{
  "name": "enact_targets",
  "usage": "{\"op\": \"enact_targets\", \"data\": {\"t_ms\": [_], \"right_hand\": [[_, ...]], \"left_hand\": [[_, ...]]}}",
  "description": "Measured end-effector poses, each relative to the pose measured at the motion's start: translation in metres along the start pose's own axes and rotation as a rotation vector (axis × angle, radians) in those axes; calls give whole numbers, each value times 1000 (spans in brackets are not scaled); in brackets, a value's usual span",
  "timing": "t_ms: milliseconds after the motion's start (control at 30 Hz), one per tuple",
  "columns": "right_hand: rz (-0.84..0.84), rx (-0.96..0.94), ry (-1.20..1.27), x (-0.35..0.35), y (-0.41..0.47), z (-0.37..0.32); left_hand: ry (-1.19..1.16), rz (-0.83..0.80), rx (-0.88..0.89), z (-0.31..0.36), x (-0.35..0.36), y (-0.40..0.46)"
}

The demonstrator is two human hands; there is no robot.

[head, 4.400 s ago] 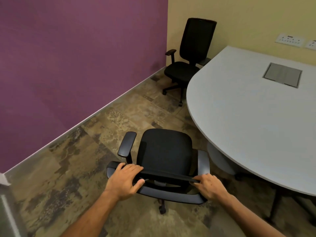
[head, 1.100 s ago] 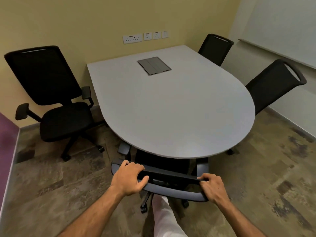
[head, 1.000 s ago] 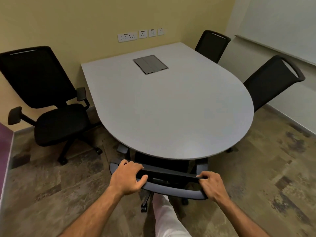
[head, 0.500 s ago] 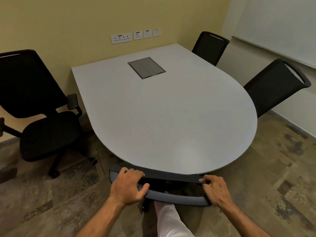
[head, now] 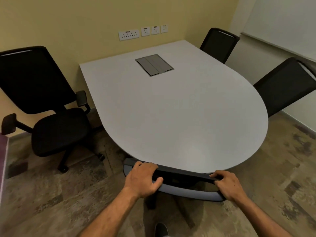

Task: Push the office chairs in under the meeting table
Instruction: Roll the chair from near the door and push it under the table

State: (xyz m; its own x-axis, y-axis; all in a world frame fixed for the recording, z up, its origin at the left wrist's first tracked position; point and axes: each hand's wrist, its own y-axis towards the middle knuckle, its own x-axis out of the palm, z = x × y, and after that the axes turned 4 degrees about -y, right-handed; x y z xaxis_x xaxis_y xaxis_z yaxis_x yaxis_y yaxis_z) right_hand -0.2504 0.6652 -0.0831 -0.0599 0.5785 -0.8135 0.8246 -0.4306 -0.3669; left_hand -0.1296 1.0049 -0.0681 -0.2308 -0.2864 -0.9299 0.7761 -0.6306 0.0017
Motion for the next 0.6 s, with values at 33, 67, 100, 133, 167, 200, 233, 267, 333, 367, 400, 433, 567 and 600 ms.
{"op": "enact_targets", "data": {"t_ms": [33, 67, 100, 133, 167, 200, 233, 267, 333, 367, 400, 433, 567, 600], "right_hand": [[-84, -15, -56, -4, -1, -4], [-182, -43, -112, -8, -1, -10], [-258, -81, -140, -12, 0, -17], [-311, -125, -133, -16, 3, -33], [-359, -176, -103, -19, 5, -53], [-382, -236, -77, -20, 9, -78], [-371, -292, -42, -20, 13, -103], [-352, -351, -21, -18, 19, -132], [-326, -457, -3, -6, 31, -195], [-316, -493, -8, 2, 34, -225], [-314, -527, -20, 12, 38, -256], [-307, -551, -35, 20, 40, -278], [-308, -680, -41, 72, 53, -388], [-290, -702, -34, 83, 57, -409]], "left_hand": [[-29, -20, -1, -1, -4, 2], [-77, -61, -9, -3, -11, 3], [-124, -100, -14, -5, -17, 6], [-144, -130, -14, -11, -27, 12], [-144, -152, -22, -20, -36, 16], [-134, -154, -44, -30, -47, 16], [-116, -135, -66, -39, -57, 19], [-109, -108, -97, -52, -68, 20], [-104, -56, -144, -81, -92, 17], [-104, -18, -166, -97, -104, 13], [-102, 23, -197, -115, -115, 6], [-97, 59, -216, -127, -125, 1], [-116, 169, -345, -219, -163, -35], [-125, 181, -370, -241, -171, -43]]}}
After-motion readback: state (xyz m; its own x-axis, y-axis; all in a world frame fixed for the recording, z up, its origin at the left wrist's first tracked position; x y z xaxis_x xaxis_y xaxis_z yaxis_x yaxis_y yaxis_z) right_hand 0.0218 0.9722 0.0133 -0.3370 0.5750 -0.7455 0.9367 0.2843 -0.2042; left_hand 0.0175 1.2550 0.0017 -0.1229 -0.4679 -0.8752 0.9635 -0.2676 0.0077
